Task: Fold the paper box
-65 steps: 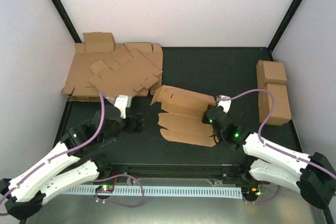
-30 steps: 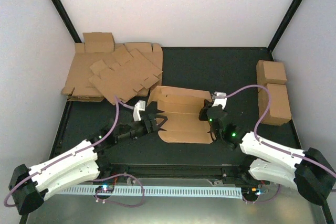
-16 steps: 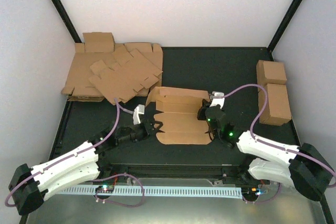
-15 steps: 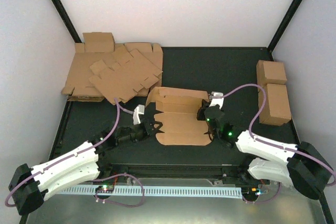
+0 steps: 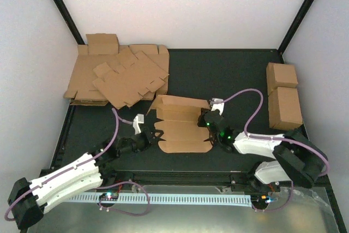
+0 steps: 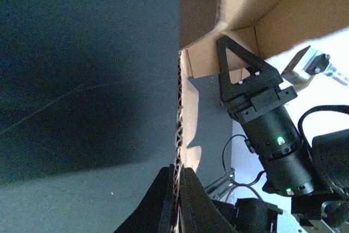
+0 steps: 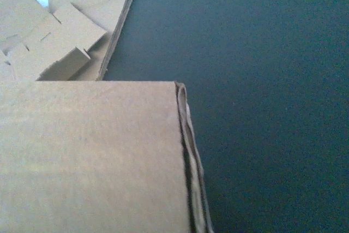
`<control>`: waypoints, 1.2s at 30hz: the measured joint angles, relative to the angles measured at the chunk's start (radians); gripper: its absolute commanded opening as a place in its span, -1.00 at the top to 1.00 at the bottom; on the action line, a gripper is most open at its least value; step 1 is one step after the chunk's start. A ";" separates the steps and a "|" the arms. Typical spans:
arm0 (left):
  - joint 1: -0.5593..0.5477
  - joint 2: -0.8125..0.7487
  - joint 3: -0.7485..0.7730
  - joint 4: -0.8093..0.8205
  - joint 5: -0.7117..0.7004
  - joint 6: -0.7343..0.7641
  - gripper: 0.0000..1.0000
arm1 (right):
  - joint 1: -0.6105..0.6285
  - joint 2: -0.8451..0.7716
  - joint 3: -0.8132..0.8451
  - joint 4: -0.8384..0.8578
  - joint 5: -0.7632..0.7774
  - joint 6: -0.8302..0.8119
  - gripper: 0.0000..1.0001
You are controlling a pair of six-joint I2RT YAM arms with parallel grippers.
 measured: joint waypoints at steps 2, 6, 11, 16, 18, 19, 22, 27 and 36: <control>0.000 -0.011 -0.022 0.007 -0.011 -0.016 0.97 | 0.000 0.038 -0.009 0.040 -0.004 0.006 0.51; -0.001 -0.028 -0.069 0.009 -0.026 -0.037 0.97 | 0.000 0.094 -0.024 0.093 -0.018 0.013 0.26; -0.001 -0.057 -0.074 0.007 -0.049 -0.043 0.97 | -0.001 0.124 -0.034 0.149 -0.028 0.015 -0.28; -0.001 -0.077 -0.075 0.007 -0.069 -0.050 0.97 | -0.001 0.133 -0.040 0.173 -0.067 0.021 -0.54; -0.001 -0.084 -0.078 0.007 -0.073 -0.051 0.97 | -0.001 0.133 -0.051 0.183 -0.082 0.028 -0.54; -0.001 -0.088 -0.079 0.006 -0.075 -0.053 0.97 | -0.001 0.132 -0.059 0.187 -0.084 0.034 -0.54; -0.001 -0.093 -0.079 0.005 -0.081 -0.057 0.97 | -0.001 0.125 -0.082 0.185 -0.084 0.055 -0.53; -0.001 -0.096 -0.079 0.005 -0.085 -0.062 0.97 | -0.001 0.124 -0.101 0.190 -0.090 0.081 -0.47; -0.001 -0.097 -0.088 0.006 -0.085 -0.068 0.97 | -0.001 0.222 -0.076 0.269 -0.142 0.147 -0.12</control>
